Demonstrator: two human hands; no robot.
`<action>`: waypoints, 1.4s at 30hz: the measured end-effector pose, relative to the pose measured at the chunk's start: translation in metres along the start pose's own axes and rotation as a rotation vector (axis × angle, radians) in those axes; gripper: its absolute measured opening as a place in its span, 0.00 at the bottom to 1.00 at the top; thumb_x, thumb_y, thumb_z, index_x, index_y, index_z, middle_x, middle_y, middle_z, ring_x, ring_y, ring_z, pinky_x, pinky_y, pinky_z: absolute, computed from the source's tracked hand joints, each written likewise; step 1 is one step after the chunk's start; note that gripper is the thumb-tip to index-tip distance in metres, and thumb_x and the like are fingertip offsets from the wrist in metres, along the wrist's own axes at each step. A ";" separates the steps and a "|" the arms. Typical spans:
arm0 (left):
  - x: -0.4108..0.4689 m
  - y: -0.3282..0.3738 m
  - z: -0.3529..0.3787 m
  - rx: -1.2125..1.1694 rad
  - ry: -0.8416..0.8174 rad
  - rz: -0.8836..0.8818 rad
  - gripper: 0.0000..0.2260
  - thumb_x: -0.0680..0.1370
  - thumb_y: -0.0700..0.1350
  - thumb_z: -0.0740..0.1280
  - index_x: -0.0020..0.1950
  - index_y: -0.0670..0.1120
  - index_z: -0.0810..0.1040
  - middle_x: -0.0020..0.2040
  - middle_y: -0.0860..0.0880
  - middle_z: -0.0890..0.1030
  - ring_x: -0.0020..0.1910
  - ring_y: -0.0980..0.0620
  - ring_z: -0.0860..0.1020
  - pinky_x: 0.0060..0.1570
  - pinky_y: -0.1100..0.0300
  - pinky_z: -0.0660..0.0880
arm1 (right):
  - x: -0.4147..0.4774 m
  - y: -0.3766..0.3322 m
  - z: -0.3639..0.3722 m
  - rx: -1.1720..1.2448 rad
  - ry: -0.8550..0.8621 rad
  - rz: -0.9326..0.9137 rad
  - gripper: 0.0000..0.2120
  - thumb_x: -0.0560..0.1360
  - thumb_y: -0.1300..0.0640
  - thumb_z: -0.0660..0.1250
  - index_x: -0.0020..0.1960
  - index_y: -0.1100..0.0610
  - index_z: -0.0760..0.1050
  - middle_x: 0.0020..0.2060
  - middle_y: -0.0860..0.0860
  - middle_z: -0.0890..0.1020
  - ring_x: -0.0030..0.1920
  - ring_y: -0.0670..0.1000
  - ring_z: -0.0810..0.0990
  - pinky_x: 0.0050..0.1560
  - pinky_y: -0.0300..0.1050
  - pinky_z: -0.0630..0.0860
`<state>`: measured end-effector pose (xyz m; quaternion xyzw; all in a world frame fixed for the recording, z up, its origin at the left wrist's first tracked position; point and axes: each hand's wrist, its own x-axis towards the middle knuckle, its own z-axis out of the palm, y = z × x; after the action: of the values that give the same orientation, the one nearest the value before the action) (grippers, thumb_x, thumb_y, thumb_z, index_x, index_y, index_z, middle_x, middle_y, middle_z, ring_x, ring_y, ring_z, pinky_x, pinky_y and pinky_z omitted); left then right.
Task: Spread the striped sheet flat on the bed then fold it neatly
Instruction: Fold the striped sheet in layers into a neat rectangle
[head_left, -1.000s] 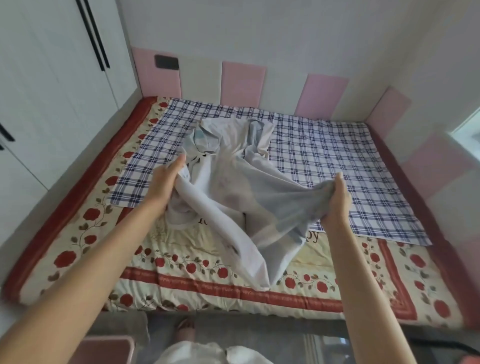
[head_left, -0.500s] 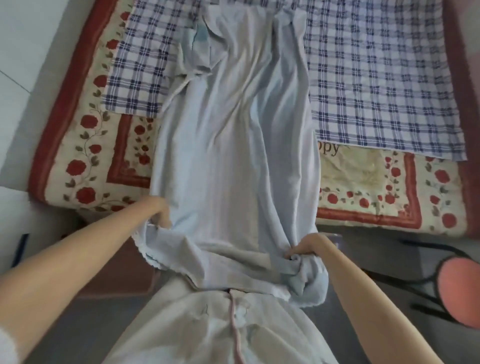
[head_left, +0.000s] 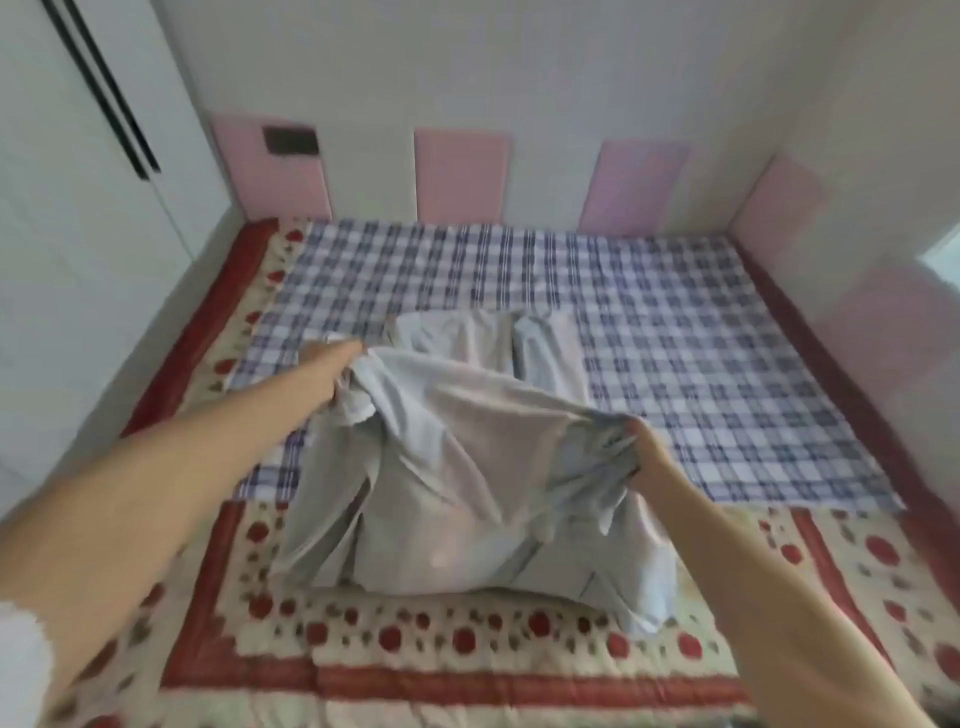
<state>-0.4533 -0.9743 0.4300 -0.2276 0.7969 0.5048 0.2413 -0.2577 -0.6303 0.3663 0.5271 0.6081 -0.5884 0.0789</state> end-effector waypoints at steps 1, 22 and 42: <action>-0.015 0.096 -0.023 -0.117 0.052 0.215 0.09 0.73 0.48 0.69 0.38 0.46 0.73 0.32 0.48 0.77 0.34 0.51 0.78 0.32 0.65 0.72 | -0.027 -0.098 -0.006 0.152 0.057 -0.203 0.12 0.67 0.48 0.71 0.46 0.54 0.81 0.43 0.56 0.82 0.43 0.57 0.81 0.37 0.45 0.77; -0.232 0.287 -0.192 -0.545 0.412 1.258 0.07 0.72 0.41 0.68 0.46 0.47 0.72 0.45 0.48 0.76 0.47 0.50 0.76 0.45 0.62 0.73 | -0.301 -0.348 -0.105 0.774 0.236 -1.352 0.07 0.77 0.52 0.67 0.40 0.50 0.73 0.36 0.45 0.76 0.36 0.41 0.75 0.43 0.35 0.74; -0.079 -0.109 -0.052 0.219 0.120 0.404 0.23 0.73 0.45 0.71 0.64 0.39 0.69 0.57 0.44 0.73 0.58 0.41 0.74 0.51 0.53 0.71 | -0.101 0.033 -0.058 0.029 0.364 -0.555 0.10 0.73 0.61 0.70 0.36 0.58 0.71 0.31 0.52 0.75 0.36 0.51 0.75 0.33 0.39 0.72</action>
<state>-0.3332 -1.0545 0.4223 -0.0658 0.8893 0.4389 0.1108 -0.1595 -0.6478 0.4347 0.4389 0.7241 -0.4921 -0.2022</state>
